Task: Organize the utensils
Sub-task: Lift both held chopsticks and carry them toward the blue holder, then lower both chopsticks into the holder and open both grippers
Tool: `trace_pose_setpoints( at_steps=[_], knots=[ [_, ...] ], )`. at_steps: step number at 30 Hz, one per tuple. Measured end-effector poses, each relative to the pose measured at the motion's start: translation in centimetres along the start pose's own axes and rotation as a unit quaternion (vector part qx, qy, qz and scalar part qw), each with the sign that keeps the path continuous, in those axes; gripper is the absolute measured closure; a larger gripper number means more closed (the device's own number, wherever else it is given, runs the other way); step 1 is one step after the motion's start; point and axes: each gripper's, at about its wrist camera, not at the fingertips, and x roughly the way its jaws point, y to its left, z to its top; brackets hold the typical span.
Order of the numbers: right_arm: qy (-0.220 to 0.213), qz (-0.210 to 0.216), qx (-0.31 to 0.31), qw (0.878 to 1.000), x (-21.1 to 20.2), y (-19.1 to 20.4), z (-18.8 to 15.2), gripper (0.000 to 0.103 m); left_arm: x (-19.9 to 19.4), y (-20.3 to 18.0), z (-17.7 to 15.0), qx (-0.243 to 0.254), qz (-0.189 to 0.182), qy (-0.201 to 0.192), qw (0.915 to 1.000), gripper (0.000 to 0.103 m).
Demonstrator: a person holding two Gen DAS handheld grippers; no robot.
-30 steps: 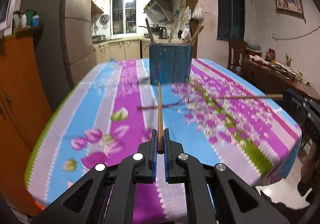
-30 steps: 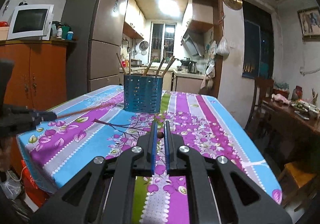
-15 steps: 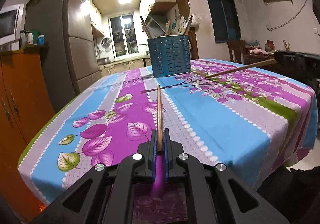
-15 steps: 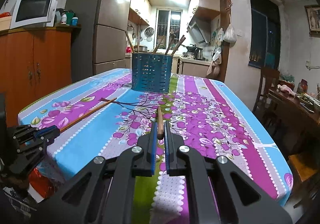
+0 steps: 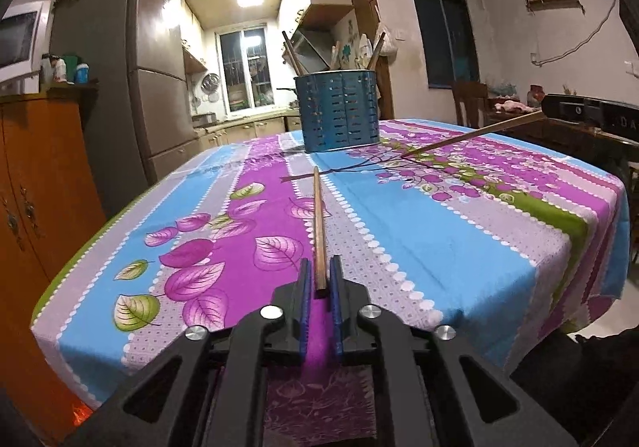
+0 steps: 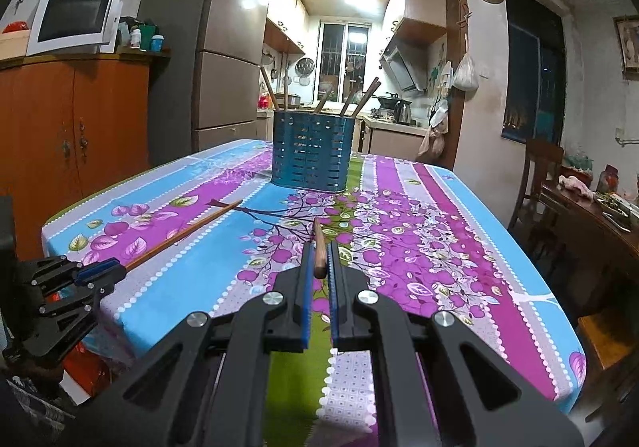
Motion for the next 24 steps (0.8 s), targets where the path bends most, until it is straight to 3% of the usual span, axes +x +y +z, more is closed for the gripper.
trace_pose_setpoints(
  at_steps=[7,13,24],
  knots=[
    [-0.021,-0.006,0.001,1.000,-1.0,-0.8,0.9,0.098,-0.7,0.8,2.6,-0.008,0.024,0.015,0.9996,0.096],
    [-0.051,-0.004,-0.003,0.999,-1.6,-1.5,2.9,0.098,-3.5,2.0,7.8,0.003,0.039,-0.026,0.9989,0.096],
    [-0.081,0.023,0.023,0.996,-1.1,-3.8,7.1,0.098,-3.8,4.9,15.4,-0.056,0.020,-0.055,0.9967,0.096]
  ],
)
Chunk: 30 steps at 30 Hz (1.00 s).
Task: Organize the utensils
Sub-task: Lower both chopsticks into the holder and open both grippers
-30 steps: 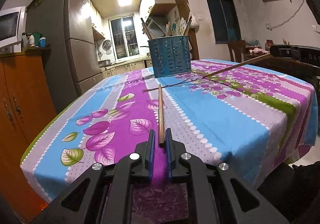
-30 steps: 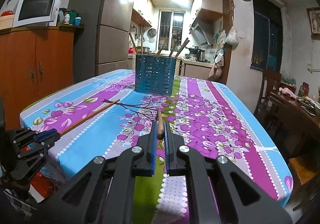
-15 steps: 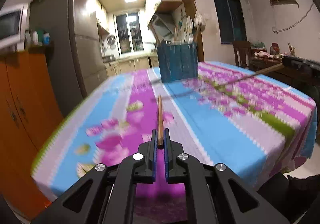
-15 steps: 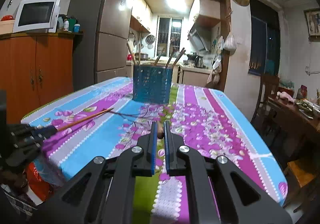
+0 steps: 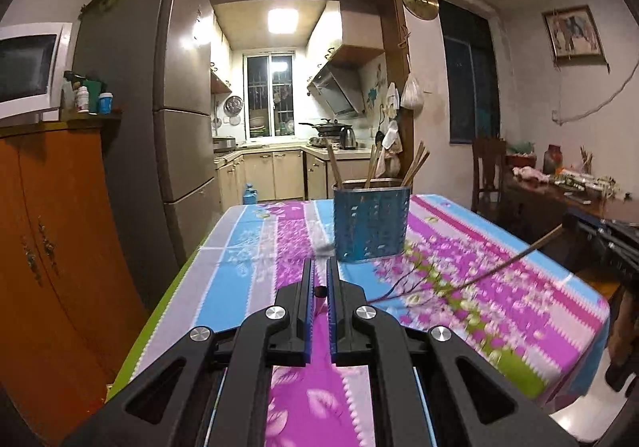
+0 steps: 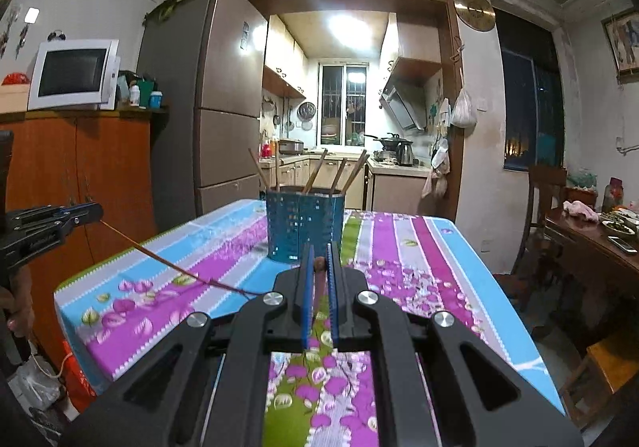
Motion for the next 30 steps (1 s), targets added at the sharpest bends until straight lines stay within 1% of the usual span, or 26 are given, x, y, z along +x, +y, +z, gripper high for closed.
trace_pose_setpoints(
  at_steps=[5,7,12,16,21,30],
  knots=[
    [0.004,0.013,0.020,1.000,0.9,-0.6,1.5,0.098,1.2,-1.1,2.4,0.008,0.001,0.004,1.0000,0.096],
    [0.005,0.017,0.022,1.000,1.2,-0.7,2.1,0.098,1.8,-1.7,3.3,0.014,0.008,0.010,0.9998,0.096],
    [0.008,0.026,0.018,0.999,2.5,-0.1,4.1,0.098,3.6,-2.9,4.8,0.035,0.055,0.012,0.9978,0.096],
    [0.020,0.037,0.019,0.999,3.9,0.1,5.5,0.098,5.0,-3.4,6.0,0.043,0.079,0.016,0.9958,0.096],
    [0.032,0.045,0.017,0.998,5.2,0.3,6.7,0.098,6.3,-3.9,6.8,0.060,0.112,0.018,0.9917,0.096],
    [0.024,0.048,0.004,0.999,6.5,0.5,9.6,0.098,7.7,-4.2,7.8,0.067,0.125,0.026,0.9896,0.096]
  ],
)
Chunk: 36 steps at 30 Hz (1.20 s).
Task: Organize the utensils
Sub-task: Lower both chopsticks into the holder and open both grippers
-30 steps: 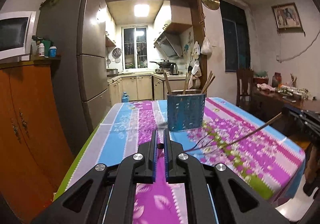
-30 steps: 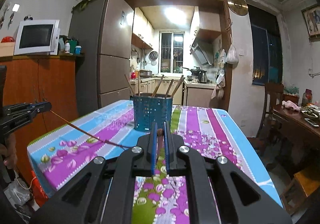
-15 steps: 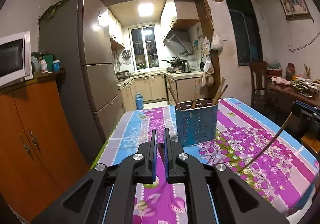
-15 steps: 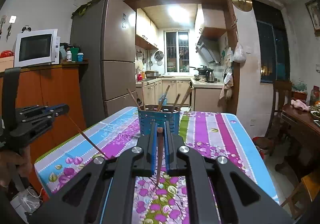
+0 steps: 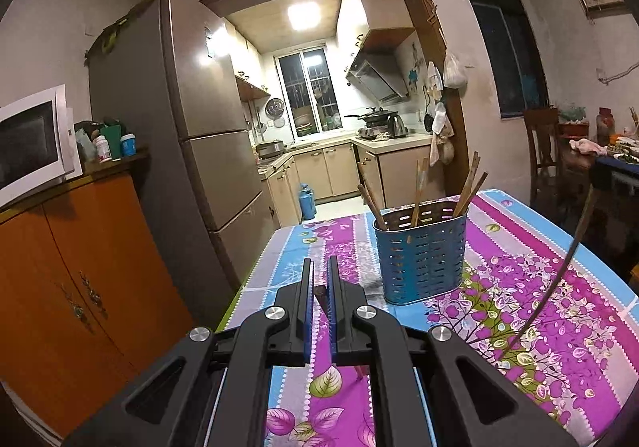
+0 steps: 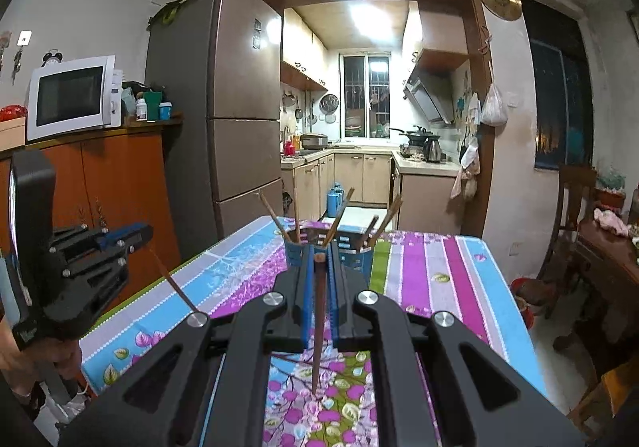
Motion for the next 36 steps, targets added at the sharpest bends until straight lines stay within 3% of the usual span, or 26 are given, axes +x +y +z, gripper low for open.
trace_pose_setpoints(
  at_steps=[11,20,29,34,36],
  knots=[
    [-0.024,0.001,-0.010,1.000,2.8,-1.0,6.0,0.098,2.0,-1.3,3.4,0.020,0.007,-0.012,0.9997,0.096],
    [-0.051,-0.009,-0.005,0.999,6.0,-3.1,11.1,0.098,4.8,-2.6,10.5,0.024,0.005,-0.055,0.9982,0.096],
    [-0.096,-0.027,0.013,0.995,10.0,-4.9,15.3,0.098,10.5,-2.9,19.1,-0.034,-0.057,-0.090,0.9937,0.096],
    [-0.089,-0.036,0.028,0.995,13.8,-5.8,14.4,0.098,14.1,-2.8,20.2,-0.082,-0.104,-0.101,0.9860,0.096],
    [-0.079,-0.040,0.032,0.996,15.3,-6.1,13.5,0.098,15.5,-2.8,19.8,-0.093,-0.107,-0.102,0.9846,0.096]
  ],
)
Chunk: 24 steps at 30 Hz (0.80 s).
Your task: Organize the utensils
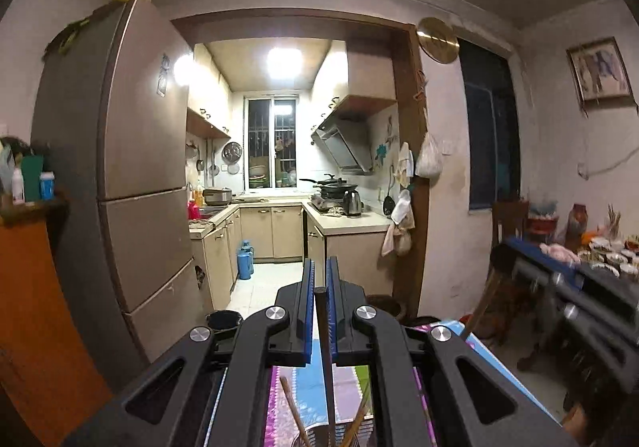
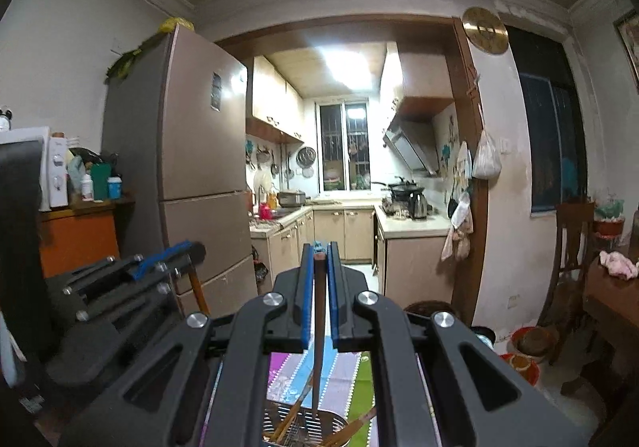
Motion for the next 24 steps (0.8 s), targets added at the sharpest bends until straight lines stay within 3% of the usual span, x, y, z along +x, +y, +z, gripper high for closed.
trace_pose_setpoints(
  at_steps=[5,14,15,17,18,20,24],
  knots=[
    [0.038,0.002,0.016,0.999,2.8,-0.7,-2.8,0.098,2.7,0.6,-3.3,-0.009,-0.011,0.013,0.9998,0.096],
    [0.093,0.012,0.020,0.995,4.7,0.4,-6.8,0.097,5.1,0.2,-9.1,0.012,0.009,0.046,0.9988,0.096],
    [0.098,0.008,0.020,0.995,4.7,0.5,-6.9,0.095,5.3,0.2,-9.5,0.013,0.014,0.049,0.9986,0.096],
    [0.079,0.003,0.025,0.997,3.7,0.3,-6.4,0.070,5.2,0.1,-9.9,0.022,0.019,0.054,0.9981,0.095],
    [0.067,0.000,0.026,0.997,3.1,0.1,-5.8,0.067,4.5,0.0,-9.7,0.032,0.026,0.046,0.9981,0.094],
    [0.055,0.000,0.030,0.998,2.3,-0.3,-5.0,0.068,3.1,0.1,-8.9,0.039,0.034,0.023,0.9984,0.072],
    [0.039,-0.003,0.026,0.999,-0.2,-0.6,-3.9,0.068,0.3,0.0,-7.4,0.046,0.058,0.008,0.9973,0.070]
  ],
)
